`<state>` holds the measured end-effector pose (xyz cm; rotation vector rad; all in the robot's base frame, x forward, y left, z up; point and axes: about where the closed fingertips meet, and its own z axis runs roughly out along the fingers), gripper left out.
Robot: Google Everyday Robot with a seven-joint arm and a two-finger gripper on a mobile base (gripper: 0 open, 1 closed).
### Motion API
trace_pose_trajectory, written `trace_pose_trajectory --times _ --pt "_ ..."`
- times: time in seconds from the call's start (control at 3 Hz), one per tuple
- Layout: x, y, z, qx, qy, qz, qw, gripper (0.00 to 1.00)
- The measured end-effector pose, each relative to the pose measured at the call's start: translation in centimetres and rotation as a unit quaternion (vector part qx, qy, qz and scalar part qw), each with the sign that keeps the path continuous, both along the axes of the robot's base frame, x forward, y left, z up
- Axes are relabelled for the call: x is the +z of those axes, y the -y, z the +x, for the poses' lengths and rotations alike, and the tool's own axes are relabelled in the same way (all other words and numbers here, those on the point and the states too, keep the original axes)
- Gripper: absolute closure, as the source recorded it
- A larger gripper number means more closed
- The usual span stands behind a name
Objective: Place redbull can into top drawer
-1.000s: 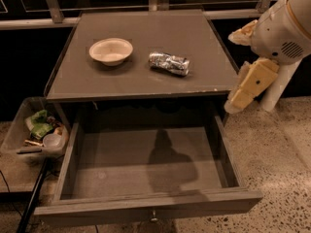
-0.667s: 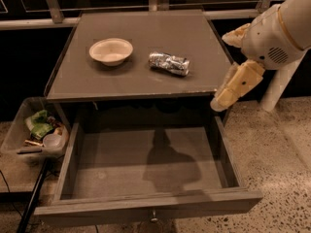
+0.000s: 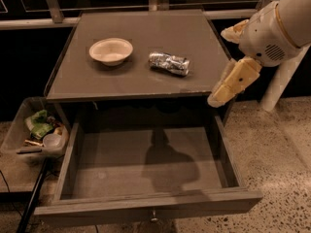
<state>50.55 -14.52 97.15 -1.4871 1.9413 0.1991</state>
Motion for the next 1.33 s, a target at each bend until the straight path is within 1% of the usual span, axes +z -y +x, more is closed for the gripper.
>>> trace_pose_trajectory --times 0.33,0.67,1.0,1.33 --pt "0.1 -0.7 0.9 0.007 0.008 0.007 0.9999 0.0" --pt "-0.2 -2.1 3.3 0.011 0.027 0.01 0.9995 0.0" --pt "-1.0 -3.4 6.1 0.008 0.044 0.01 0.9989 0.0" --pt "-2.0 -3.8 8.8 0.0 0.054 -0.005 0.9985 0.0"
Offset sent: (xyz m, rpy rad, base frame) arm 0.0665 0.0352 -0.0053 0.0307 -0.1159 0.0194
